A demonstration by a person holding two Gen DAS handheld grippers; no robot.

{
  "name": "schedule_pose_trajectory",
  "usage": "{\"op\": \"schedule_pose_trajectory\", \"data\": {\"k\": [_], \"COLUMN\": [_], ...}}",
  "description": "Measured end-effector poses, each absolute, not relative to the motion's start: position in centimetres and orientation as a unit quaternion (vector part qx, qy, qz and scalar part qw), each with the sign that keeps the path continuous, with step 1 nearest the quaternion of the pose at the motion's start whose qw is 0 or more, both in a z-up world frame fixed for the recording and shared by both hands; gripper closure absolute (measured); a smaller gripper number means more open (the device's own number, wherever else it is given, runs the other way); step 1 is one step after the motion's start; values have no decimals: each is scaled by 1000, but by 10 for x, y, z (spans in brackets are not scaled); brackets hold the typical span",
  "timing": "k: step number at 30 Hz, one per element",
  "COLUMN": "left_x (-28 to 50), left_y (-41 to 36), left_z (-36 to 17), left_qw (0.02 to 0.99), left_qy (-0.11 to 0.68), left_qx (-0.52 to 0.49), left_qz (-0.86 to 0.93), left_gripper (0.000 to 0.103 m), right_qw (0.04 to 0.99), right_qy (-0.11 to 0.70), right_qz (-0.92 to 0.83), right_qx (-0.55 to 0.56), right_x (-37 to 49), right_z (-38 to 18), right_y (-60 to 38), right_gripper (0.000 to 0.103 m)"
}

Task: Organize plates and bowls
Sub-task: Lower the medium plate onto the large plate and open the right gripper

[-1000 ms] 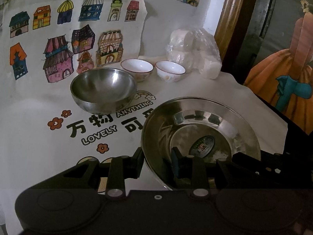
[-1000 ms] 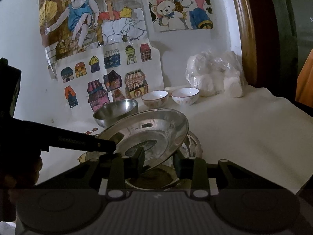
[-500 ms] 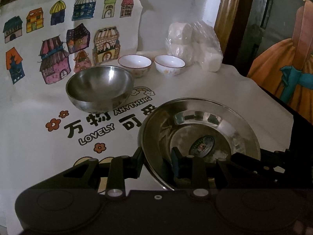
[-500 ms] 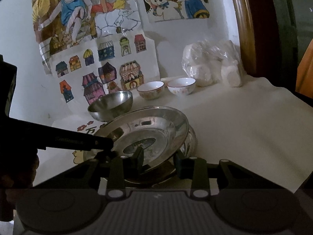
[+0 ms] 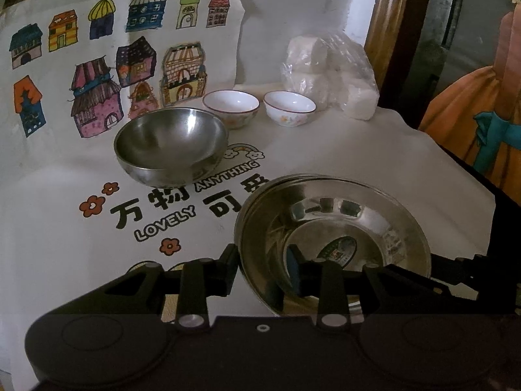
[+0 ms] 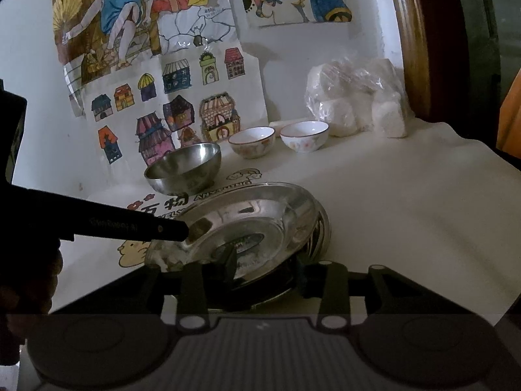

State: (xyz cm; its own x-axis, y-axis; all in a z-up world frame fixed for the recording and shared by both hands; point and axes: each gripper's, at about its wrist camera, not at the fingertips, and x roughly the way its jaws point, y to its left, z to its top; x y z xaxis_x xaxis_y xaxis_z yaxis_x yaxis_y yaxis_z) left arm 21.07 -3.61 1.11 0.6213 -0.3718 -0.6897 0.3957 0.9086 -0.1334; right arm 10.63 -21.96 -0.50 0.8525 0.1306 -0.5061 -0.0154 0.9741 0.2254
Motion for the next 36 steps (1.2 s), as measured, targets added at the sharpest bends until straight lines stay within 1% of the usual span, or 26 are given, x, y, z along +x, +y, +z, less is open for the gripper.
{"op": "schedule_pose_trajectory", "data": {"k": [3,4,5,7,9,10,11,12,13,15,17,19,21,23,24,30,36], "left_x": [210,209,209,208,207,207,206,205,205,205,204,205,205,206,207,216,225], "left_y": [-35,-35,-35,-35,-34,-34,-34,-33,-33,-31,-29,-26,-22,-18,-16,-2,18], "left_z": [12,13,13,14,15,15,16,17,17,19,21,22,23,23,23,18,19], "left_qw": [901,901,902,903,905,907,908,910,912,915,917,920,924,927,928,927,933], "left_qy": [378,377,376,375,371,369,365,362,360,355,350,346,340,334,333,344,330], "left_qx": [13,13,12,11,12,12,10,9,7,4,0,-5,-9,-14,-18,-43,-58], "left_qz": [-213,-212,-211,-210,-207,-206,-203,-200,-198,-193,-189,-185,-175,-168,-164,-145,-131], "left_gripper": [69,68,65,60,50,46,38,31,28,19,17,11,2,1,1,1,1], "right_qw": [958,958,958,959,958,959,959,960,960,961,962,962,963,964,964,964,967], "right_qy": [269,269,271,271,271,271,270,267,266,263,262,260,257,252,250,248,238], "right_qz": [33,30,27,21,22,22,21,20,22,23,22,21,20,19,19,19,12], "right_qx": [94,89,86,84,85,85,84,83,81,78,75,76,78,82,83,89,93], "right_x": [106,106,106,105,104,103,103,102,102,102,102,102,101,101,101,104,110], "right_z": [-5,-5,-5,-6,-6,-6,-5,-5,-4,-3,-3,-3,-2,-2,-2,-3,-3], "right_y": [-217,-217,-216,-218,-220,-220,-220,-219,-219,-218,-218,-219,-220,-221,-222,-223,-225], "right_gripper": [55,50,44,40,35,31,25,22,19,17,14,11,8,1,0,0,0]}}
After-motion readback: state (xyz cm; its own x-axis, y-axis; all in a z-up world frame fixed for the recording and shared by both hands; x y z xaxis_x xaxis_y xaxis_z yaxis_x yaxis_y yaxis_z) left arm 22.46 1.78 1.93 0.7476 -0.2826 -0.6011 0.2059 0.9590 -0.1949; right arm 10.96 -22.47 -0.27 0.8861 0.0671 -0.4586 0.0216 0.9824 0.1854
